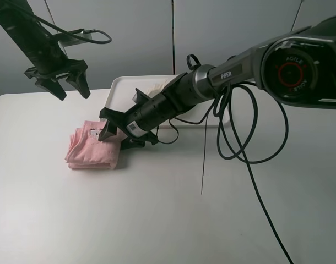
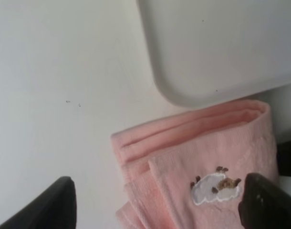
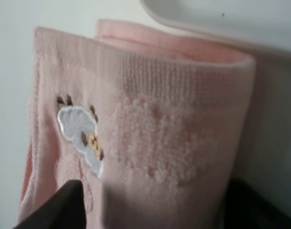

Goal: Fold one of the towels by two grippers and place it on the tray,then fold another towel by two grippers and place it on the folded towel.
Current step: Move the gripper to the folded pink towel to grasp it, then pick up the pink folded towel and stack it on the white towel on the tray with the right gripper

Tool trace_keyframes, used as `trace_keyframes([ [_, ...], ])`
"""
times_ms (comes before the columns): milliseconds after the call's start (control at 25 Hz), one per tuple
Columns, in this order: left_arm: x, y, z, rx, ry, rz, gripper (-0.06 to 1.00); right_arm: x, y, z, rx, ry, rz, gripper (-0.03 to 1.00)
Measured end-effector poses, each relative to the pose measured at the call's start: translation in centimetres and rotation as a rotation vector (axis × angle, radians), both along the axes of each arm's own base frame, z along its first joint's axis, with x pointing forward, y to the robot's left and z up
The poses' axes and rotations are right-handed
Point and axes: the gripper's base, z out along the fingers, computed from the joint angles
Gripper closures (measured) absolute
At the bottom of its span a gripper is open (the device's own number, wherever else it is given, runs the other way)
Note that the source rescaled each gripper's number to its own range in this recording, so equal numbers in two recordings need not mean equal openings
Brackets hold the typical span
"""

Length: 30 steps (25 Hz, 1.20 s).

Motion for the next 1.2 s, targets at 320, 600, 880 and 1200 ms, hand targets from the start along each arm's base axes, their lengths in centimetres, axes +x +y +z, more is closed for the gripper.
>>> trace_keyframes([
  [320,0.0,0.0,0.0,0.0,-0.005,0.0,0.04,-0.2,0.2,-0.5,-0.018,-0.048,0.027,0.89],
  [600,0.0,0.5,0.0,0.01,0.001,0.001,0.04,-0.1,0.4,2.2,0.001,-0.141,0.1,0.89],
  [880,0.1,2.0,0.3,-0.115,0.014,0.033,0.04,2.6,-0.1,9.2,-0.015,-0.342,0.161,0.89],
  [1200,0.2,2.5,0.4,-0.162,0.0,0.029,0.04,8.6,-5.9,14.1,-0.068,-0.417,0.05,0.89],
])
